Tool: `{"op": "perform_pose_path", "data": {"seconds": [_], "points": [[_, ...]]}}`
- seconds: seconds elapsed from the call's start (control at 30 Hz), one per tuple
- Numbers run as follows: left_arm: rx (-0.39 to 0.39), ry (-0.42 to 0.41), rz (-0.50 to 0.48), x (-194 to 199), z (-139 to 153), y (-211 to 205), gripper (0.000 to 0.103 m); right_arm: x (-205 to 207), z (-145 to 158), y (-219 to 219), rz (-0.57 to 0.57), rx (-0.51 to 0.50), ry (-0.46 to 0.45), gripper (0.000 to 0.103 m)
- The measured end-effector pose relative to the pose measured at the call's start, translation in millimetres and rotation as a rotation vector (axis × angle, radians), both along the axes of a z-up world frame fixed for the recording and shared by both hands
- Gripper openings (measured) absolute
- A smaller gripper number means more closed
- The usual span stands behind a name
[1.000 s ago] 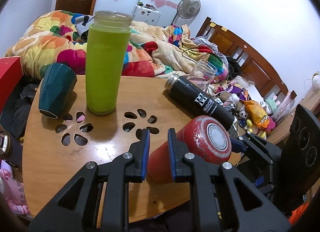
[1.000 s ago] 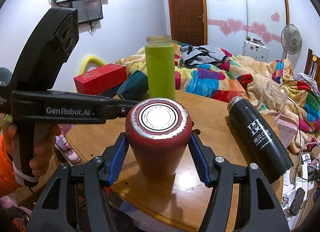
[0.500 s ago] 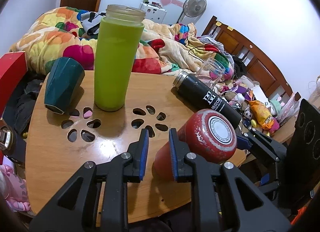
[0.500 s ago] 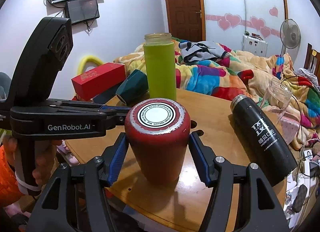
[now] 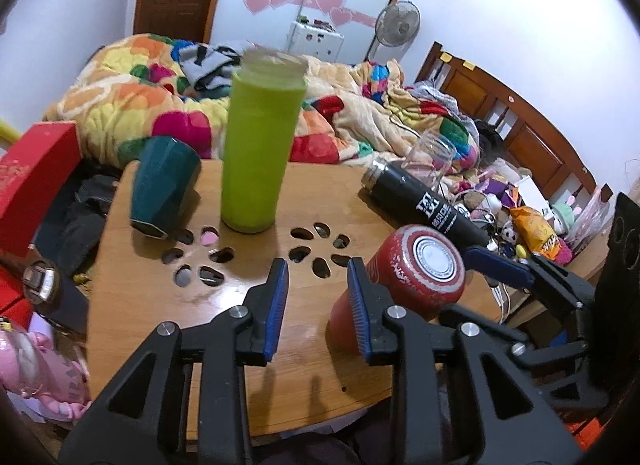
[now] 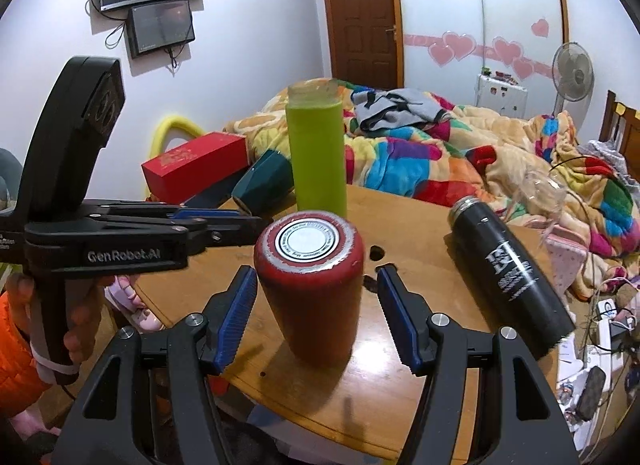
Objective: Flip cup upside down
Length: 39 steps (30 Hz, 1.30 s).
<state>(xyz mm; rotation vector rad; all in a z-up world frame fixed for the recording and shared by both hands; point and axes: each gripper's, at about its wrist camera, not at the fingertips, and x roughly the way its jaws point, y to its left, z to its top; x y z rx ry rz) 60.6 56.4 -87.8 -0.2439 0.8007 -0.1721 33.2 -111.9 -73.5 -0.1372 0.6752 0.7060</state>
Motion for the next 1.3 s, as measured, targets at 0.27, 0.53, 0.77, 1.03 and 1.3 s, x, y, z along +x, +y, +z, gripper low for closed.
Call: {"op": "perform_pose_path", "data": {"seconds": [0.27,0.53,0.77,1.03,1.3], "points": [[0.118,-0.196,0.047,-44,61,-12,0.07,-19,45,-32,-0.107,0.048,-0.083,0.078],[0.182,-0.343,0.065,-84,107,-35,0.097,-40,87,-56,-0.21,0.1,-0.17,0.093],[0.229,-0.406,0.146,-102,115,-41,0.103,-50,106,-67,-0.254,0.12,-0.211,0.103],[0.186,-0.397,0.165,-100,113,-38,0.103,-55,112,-70,-0.267,0.114,-0.242,0.103],[0.183,-0.394,0.154,-95,112,-39,0.103,-46,109,-72,-0.274,0.126,-0.219,0.103]]}}
